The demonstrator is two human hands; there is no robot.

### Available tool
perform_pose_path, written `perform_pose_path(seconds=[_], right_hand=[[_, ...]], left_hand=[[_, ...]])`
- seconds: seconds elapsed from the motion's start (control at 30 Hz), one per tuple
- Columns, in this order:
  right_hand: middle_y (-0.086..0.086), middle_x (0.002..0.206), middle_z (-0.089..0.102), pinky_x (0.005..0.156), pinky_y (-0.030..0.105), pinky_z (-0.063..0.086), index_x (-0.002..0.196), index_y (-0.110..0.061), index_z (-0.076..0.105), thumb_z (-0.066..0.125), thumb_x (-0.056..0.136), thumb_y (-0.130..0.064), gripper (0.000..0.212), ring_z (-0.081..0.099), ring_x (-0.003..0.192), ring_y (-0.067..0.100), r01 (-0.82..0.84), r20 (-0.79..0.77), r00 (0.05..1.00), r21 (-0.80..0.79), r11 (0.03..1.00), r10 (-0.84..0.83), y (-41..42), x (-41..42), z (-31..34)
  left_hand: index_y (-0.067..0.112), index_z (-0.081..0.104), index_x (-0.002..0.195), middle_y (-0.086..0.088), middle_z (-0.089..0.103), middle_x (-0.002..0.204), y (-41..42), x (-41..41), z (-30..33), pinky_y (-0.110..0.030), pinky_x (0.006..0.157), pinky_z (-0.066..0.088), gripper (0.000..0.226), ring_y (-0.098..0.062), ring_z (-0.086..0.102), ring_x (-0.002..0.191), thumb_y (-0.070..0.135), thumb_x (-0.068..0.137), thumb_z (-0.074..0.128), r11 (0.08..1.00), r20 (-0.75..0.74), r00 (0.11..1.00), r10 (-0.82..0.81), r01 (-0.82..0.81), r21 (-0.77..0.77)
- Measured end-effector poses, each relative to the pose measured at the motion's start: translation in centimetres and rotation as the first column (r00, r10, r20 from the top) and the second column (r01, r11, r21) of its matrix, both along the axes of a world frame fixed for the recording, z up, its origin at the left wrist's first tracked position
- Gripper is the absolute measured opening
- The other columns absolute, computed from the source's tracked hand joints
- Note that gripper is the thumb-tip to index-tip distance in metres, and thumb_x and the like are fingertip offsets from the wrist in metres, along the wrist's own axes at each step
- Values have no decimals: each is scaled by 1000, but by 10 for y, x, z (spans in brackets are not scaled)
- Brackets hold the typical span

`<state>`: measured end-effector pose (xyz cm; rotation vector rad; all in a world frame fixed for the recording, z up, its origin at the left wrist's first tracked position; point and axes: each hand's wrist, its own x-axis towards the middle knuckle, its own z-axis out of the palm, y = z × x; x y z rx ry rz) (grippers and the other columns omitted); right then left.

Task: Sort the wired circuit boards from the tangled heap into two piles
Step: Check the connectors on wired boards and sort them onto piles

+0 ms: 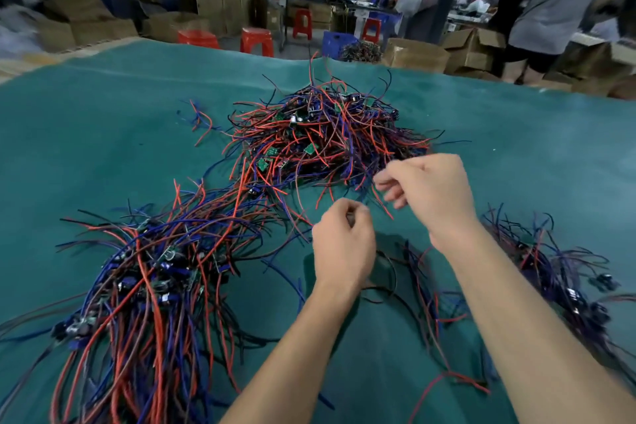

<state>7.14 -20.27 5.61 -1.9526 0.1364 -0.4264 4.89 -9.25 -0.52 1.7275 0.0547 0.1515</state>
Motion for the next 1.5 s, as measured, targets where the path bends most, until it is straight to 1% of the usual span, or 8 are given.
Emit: perform_pose_path(seconds=[0.17,0.4,0.57,0.73,0.97,1.17,1.27,1.5], right_hand=[[8,53,68,48,27,45,59,-25,79,62,60,-41,23,61,46,17,-153,-49,988,-140,978,148,-15,-65,-13],[10,62,71,47,24,42,62,-19,76,67,70,-25,14,56,49,13,-583,-333,749,81,808,573,-13,-85,-27],[-6,71,72,66,34,50,78,-22,66,72,85,-44,24,62,62,8,-36,-108,994,-136,990,22,-21,-72,-49],[-4,69,67,67,40,50,81,-12,71,70,93,-35,27,60,67,13,146,-10,989,239,960,-148,-25,-64,-51],[12,78,69,47,21,42,72,-8,80,78,87,-16,17,54,56,11,61,-17,998,646,761,-66,-28,-66,-42],[3,74,72,37,15,31,61,-14,76,78,70,-20,11,45,45,5,4,-4,1000,913,408,-1,-40,-67,-31],[1,69,68,34,15,28,63,-14,73,78,68,-20,10,43,41,4,-36,10,996,959,280,94,-43,-68,-30],[6,56,60,33,18,27,63,-13,74,79,70,-33,21,47,41,15,-162,-32,961,736,657,273,-35,-72,-34]], left_hand=[[4,60,96,-19,72,91,0,1,8,-28,50,53,33,-18,70,66,31,105,45,895,-88,990,-111,61,-442],[1,62,87,-5,72,69,-1,-1,6,-18,47,47,23,-9,63,52,15,102,52,907,-51,975,-218,183,-379],[4,65,80,-1,70,61,-3,-5,6,-14,49,44,21,-5,59,49,8,98,56,962,74,978,-193,203,-185],[17,70,84,-2,69,65,-9,-14,5,-14,53,43,20,-10,60,54,7,97,59,924,134,917,-376,382,-22],[10,74,87,-3,70,79,-8,-15,10,-20,56,43,15,-11,59,63,2,91,62,831,59,890,-452,444,-335],[25,71,116,-5,67,98,-4,-11,17,-23,60,48,39,-16,63,73,13,82,58,554,87,774,-627,522,-649],[13,75,87,-11,69,108,2,-8,15,-25,63,50,21,-18,65,77,10,69,64,478,138,737,-661,556,-680],[18,71,80,-7,66,75,-4,-8,11,-24,54,50,27,-17,65,66,45,80,68,542,-16,670,-742,587,-602]])
